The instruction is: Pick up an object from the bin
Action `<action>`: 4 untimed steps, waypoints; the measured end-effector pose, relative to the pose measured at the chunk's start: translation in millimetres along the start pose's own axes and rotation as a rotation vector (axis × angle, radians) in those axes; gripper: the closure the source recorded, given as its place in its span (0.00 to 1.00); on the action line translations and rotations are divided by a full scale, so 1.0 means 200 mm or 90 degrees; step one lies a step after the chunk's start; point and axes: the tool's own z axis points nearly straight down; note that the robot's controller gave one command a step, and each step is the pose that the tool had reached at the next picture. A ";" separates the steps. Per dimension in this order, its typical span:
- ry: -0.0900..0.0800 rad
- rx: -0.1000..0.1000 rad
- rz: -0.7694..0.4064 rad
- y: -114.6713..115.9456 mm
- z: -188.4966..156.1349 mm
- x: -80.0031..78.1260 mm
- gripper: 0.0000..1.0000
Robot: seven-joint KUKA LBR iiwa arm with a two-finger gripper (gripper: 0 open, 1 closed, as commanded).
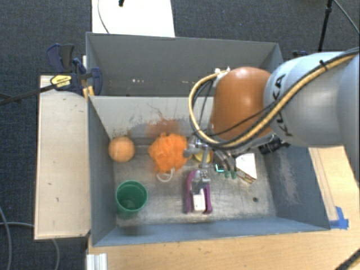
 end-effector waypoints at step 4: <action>-0.035 -0.007 0.083 -0.13 0.29 0.19 1.00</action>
Offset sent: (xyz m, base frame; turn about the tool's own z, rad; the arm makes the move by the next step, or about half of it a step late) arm -0.0579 -0.0304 -0.0773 0.1267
